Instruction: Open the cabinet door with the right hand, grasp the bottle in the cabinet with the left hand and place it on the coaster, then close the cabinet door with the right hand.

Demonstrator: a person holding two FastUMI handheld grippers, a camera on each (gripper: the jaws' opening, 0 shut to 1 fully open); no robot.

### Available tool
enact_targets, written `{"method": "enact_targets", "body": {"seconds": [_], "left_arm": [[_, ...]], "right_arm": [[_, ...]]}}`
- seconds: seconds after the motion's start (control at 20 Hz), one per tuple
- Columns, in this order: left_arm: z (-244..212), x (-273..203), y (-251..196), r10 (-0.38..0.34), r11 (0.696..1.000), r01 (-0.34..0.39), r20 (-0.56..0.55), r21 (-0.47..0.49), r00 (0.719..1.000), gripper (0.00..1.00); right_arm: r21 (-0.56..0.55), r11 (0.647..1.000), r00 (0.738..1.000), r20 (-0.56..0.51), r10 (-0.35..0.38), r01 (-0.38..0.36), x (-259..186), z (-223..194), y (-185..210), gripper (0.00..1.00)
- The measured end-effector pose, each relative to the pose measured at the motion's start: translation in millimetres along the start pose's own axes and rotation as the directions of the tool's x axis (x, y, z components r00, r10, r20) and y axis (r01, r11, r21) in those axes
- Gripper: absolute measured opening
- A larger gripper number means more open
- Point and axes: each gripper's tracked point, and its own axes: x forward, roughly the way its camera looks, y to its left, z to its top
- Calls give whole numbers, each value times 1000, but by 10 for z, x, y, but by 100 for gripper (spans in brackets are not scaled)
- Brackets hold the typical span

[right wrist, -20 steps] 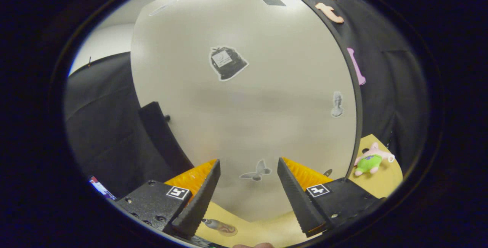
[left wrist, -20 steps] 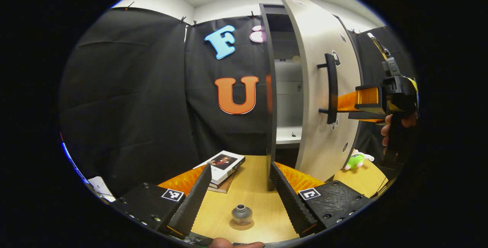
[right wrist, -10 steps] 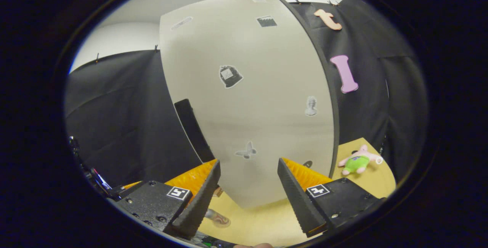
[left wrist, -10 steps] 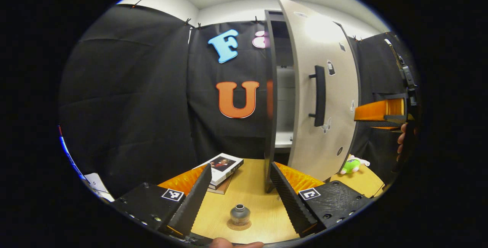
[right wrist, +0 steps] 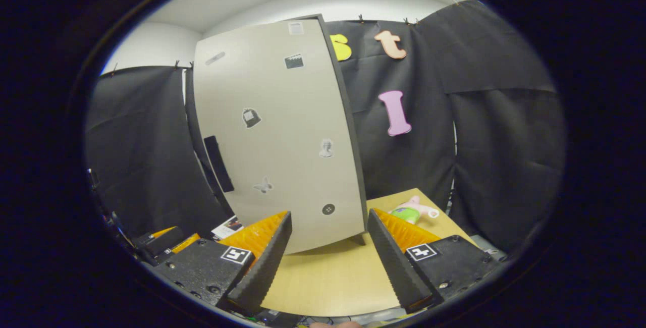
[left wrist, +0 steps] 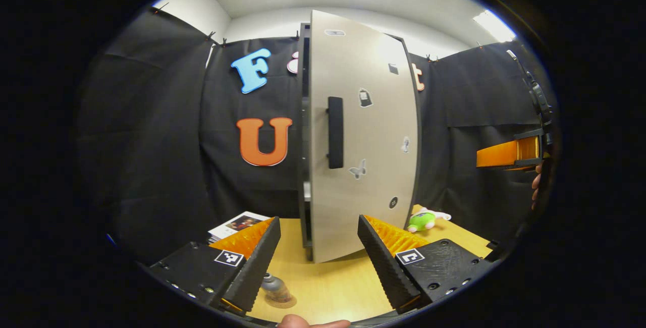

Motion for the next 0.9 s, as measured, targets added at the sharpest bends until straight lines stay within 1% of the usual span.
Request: {"method": "enact_targets", "body": {"seconds": [0.05,0.15,0.2,0.3,0.35,0.4,0.5,0.55,0.6,0.65,0.7,0.75,0.85,0.9], "left_arm": [[20,-7,-89,-24,1000,24,-1,-8,1000,94],[77,-17,-180,-44,999,44,4,-11,999,94],[118,-28,-209,-43,999,43,8,-6,999,94],[178,-69,-243,-27,1000,27,13,8,1000,94],[215,-89,-258,-12,1000,12,20,16,1000,94],[244,-106,-272,7,1000,-7,25,26,1000,94],[256,-142,-305,50,998,-51,10,36,999,93],[266,-140,-341,64,997,-64,16,30,998,94],[310,-125,-421,70,997,-70,23,20,997,94],[312,-119,-474,82,997,-82,14,15,997,93],[308,-109,-501,107,994,-107,-1,11,994,93],[326,-113,-526,134,991,-134,-9,0,991,93],[379,-57,-639,166,986,-166,-10,-20,986,94],[405,-33,-674,183,983,-183,-9,-17,983,93]], "right_arm": [[-19,1000,1000,15,-16,17,-86,29,-56,97],[-73,996,998,53,-37,40,-196,83,-143,97],[-96,994,997,71,-41,48,-222,110,-181,97],[-109,994,995,98,-22,33,-220,155,-205,98],[-105,994,993,117,-15,27,-212,190,-234,98],[-103,995,990,138,-2,16,-192,237,-243,100],[-103,994,989,140,36,-22,-128,282,-307,100],[-105,994,988,140,58,-43,-114,300,-365,97],[-106,993,986,149,74,-58,-85,341,-424,100],[-107,992,984,153,87,-71,-48,378,-497,100],[-106,991,984,147,102,-86,2,386,-562,100],[-102,988,982,140,125,-111,43,375,-607,97],[-91,984,980,118,161,-150,168,347,-734,95],[-86,983,980,103,170,-162,253,322,-798,99]]}}
